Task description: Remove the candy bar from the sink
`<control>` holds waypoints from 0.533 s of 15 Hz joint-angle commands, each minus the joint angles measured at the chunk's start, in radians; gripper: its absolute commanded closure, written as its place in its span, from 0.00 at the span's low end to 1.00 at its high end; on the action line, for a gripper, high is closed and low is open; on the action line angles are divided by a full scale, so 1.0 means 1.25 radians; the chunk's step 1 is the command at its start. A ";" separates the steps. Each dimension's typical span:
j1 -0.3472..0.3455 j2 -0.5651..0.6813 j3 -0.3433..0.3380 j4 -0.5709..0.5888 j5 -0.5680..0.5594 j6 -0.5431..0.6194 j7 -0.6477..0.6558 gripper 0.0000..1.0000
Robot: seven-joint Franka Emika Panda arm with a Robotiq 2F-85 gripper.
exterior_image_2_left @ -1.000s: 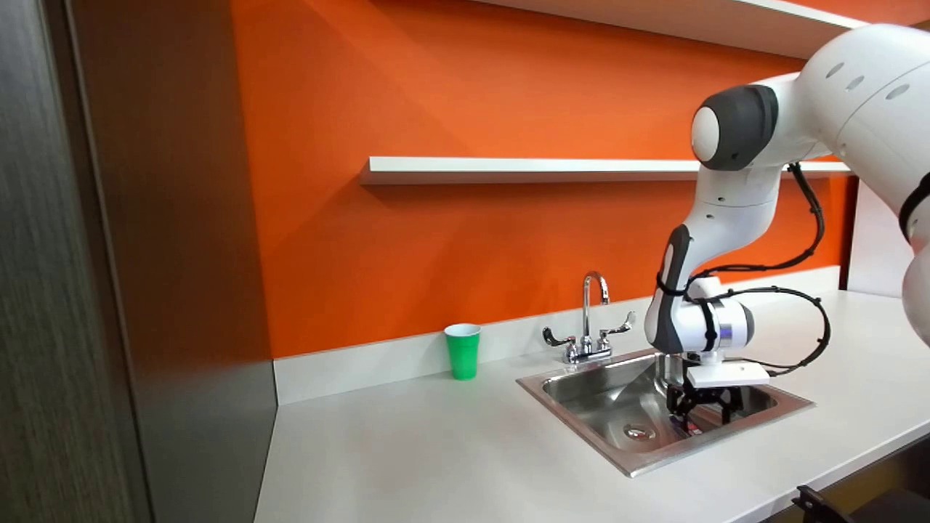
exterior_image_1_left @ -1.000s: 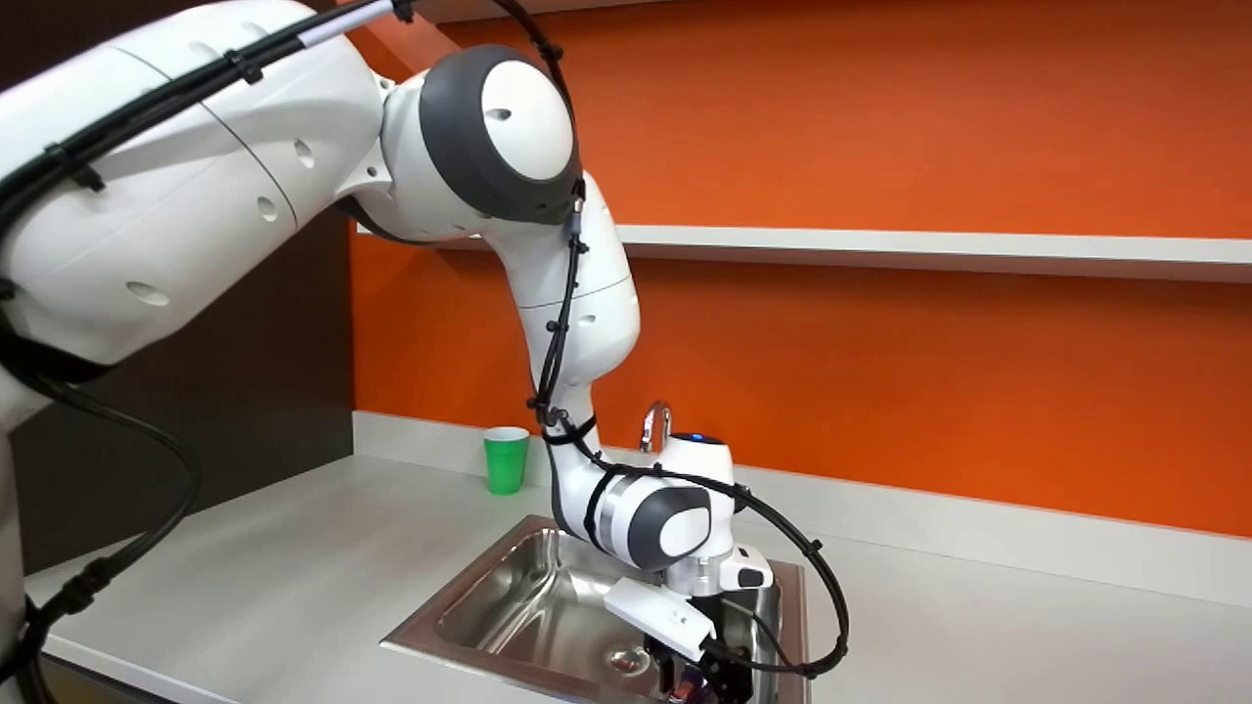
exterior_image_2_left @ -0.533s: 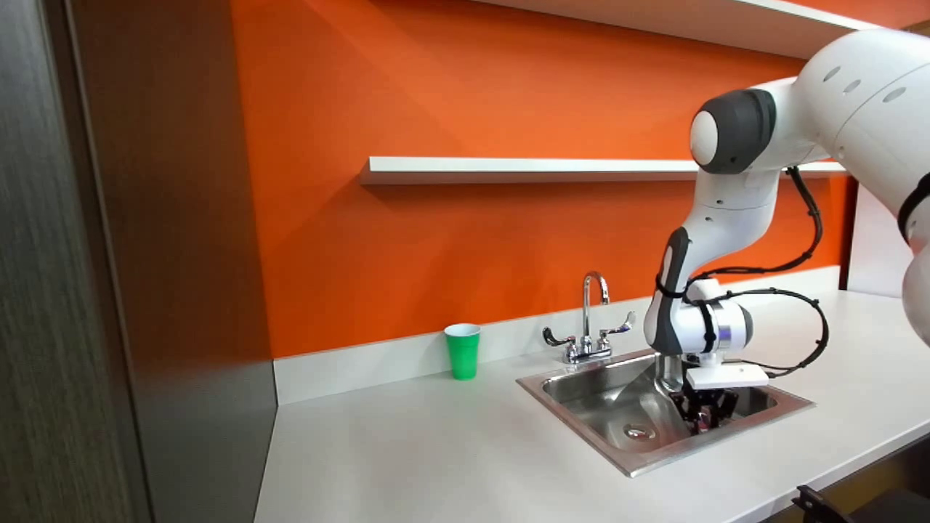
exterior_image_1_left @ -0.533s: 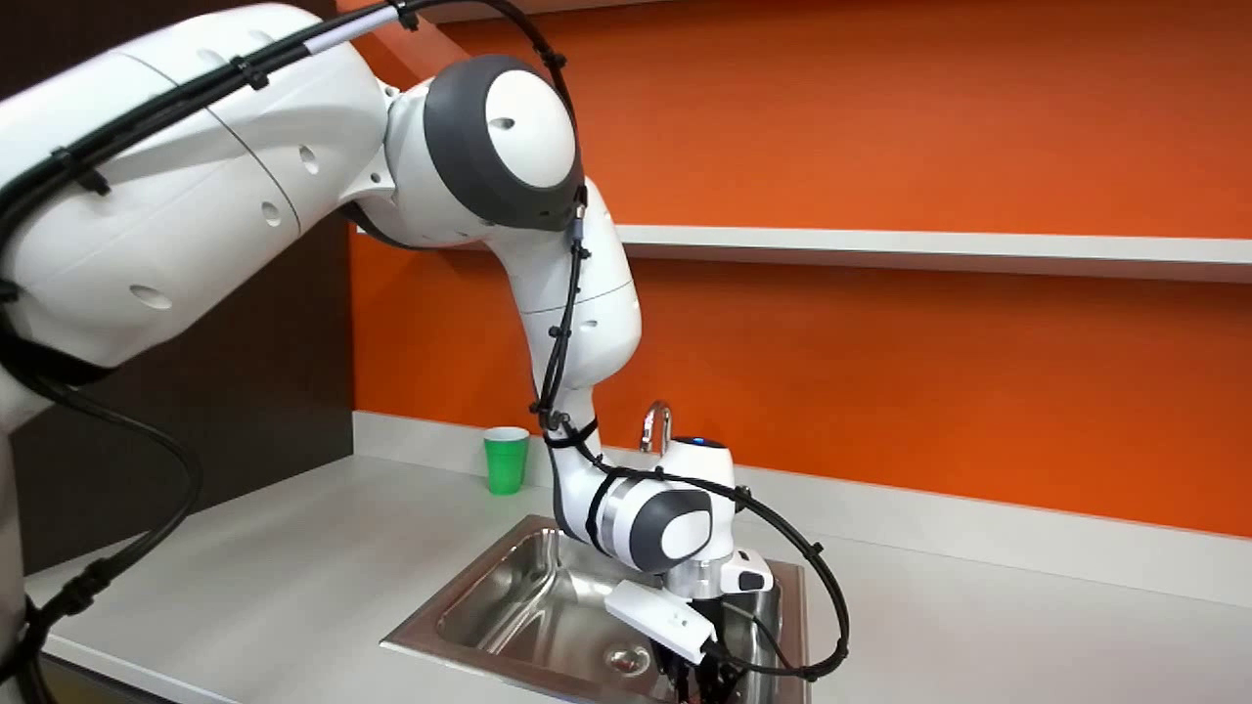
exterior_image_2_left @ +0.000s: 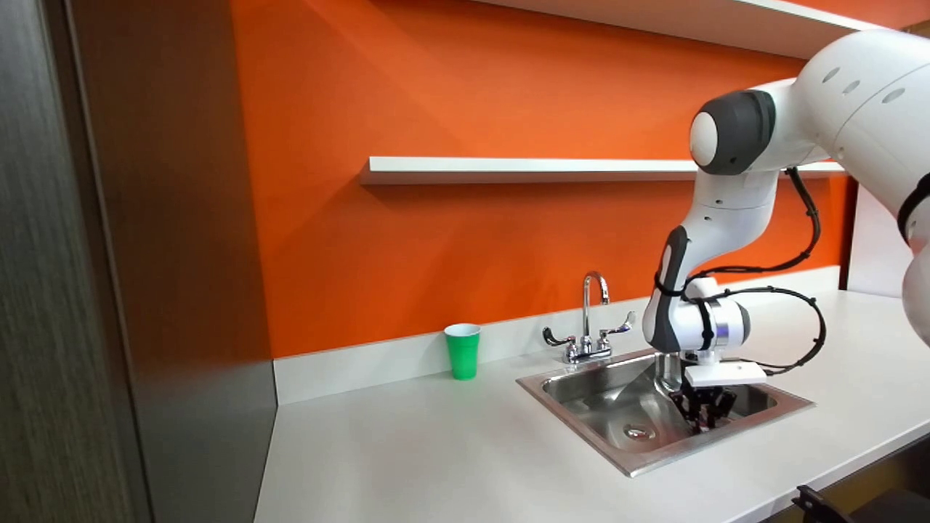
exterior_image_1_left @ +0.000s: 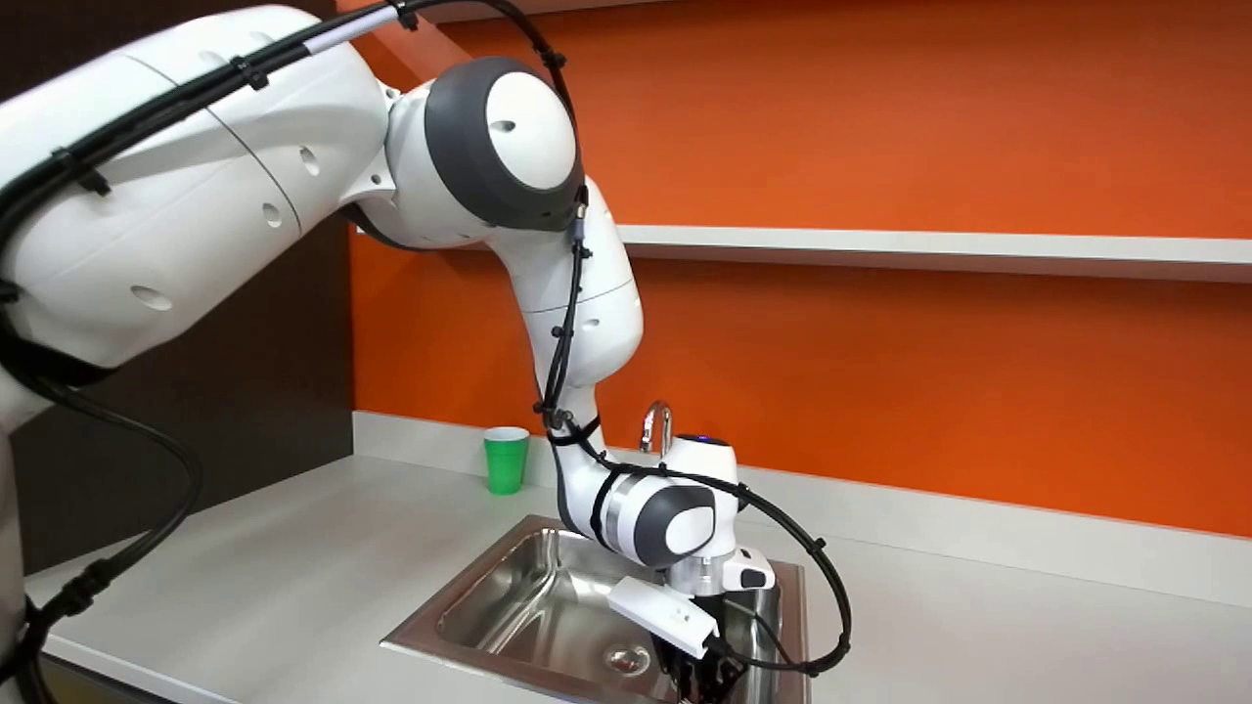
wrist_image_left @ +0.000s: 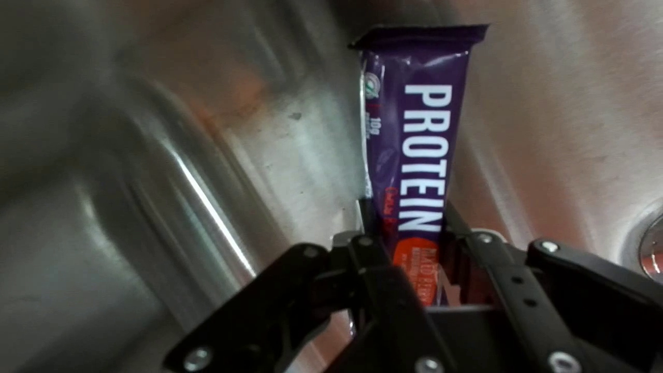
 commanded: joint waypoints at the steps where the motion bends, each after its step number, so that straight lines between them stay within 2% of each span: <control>1: 0.016 -0.021 -0.008 0.007 -0.027 -0.035 0.028 0.93; 8: 0.103 -0.123 -0.061 -0.041 -0.085 -0.069 0.072 0.93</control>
